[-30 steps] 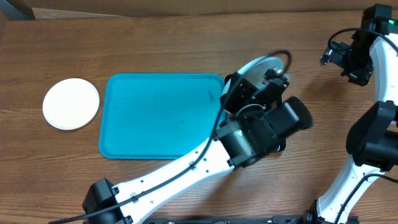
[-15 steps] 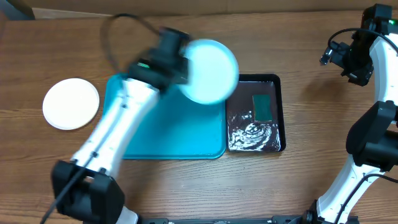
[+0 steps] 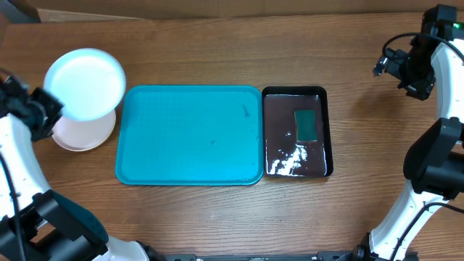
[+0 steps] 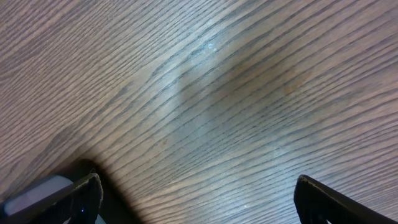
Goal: Clean dirty plates on tray and stack at the side
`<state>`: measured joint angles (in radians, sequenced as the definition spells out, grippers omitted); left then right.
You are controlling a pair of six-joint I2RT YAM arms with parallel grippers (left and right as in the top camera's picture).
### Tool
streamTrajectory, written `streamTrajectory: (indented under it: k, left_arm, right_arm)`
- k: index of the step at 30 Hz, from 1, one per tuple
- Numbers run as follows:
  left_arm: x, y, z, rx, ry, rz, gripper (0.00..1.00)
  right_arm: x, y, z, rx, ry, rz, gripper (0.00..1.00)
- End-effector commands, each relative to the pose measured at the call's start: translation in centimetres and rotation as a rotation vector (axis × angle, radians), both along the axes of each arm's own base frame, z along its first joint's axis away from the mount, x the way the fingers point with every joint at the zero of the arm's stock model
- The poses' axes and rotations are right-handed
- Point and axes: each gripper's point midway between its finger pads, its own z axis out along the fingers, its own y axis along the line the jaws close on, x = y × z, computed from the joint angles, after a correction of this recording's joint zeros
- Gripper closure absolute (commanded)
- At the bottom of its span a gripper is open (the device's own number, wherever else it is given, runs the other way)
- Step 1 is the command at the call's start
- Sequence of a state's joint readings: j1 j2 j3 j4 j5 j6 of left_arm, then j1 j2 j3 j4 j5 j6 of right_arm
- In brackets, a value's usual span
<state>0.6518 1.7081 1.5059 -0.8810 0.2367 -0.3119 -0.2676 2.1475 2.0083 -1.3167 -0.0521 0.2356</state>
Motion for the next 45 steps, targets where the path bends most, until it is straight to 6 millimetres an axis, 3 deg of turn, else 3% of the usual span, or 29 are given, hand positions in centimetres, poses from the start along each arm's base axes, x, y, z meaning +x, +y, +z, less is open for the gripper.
streamTrajectory:
  k: [1, 7, 15, 21, 25, 28, 31, 36, 38, 42, 45]
  left_arm:
    - [-1.9, 1.7, -0.7, 0.057, 0.039, 0.051, 0.96]
    - [-2.9, 3.4, -4.2, 0.126, 0.080, 0.134, 0.96]
    - [-4.2, 3.9, -9.1, 0.138, 0.129, 0.204, 0.96]
    - [-3.5, 4.6, -9.6, 0.158, 0.112, 0.204, 0.95]
    - [-3.3, 5.1, -9.3, 0.184, 0.101, 0.212, 0.74]
    - [-3.2, 5.1, -9.3, 0.183, 0.098, 0.210, 0.39]
    - [-1.9, 3.6, -9.0, 0.139, 0.047, 0.095, 0.22]
    - [1.8, -0.5, -7.1, 0.032, -0.112, -0.127, 0.17]
    - [3.4, -2.6, -6.1, 0.012, -0.144, -0.196, 0.08]
    - [5.4, -6.4, -5.5, 0.009, -0.156, -0.295, 0.00]
    - [6.6, -9.3, -5.5, 0.021, -0.151, -0.362, 0.00]
  right_arm:
    - [0.4, -0.1, 1.3, -0.008, -0.038, -0.004, 0.00]
    - [0.4, -0.1, 1.3, -0.008, -0.038, -0.004, 0.00]
    - [0.4, -0.1, 1.3, -0.008, -0.038, -0.005, 0.00]
    - [0.4, -0.1, 1.3, -0.008, -0.038, -0.004, 0.00]
    - [0.4, -0.1, 1.3, -0.008, -0.038, -0.004, 0.00]
    - [0.4, -0.1, 1.3, -0.008, -0.038, -0.005, 0.00]
    - [0.4, -0.1, 1.3, -0.008, -0.038, -0.004, 0.00]
    - [0.4, -0.1, 1.3, -0.008, -0.038, -0.004, 0.00]
    - [0.4, -0.1, 1.3, -0.008, -0.038, -0.004, 0.00]
    - [0.4, -0.1, 1.3, -0.008, -0.038, -0.004, 0.00]
    - [0.4, -0.1, 1.3, -0.008, -0.038, -0.004, 0.00]
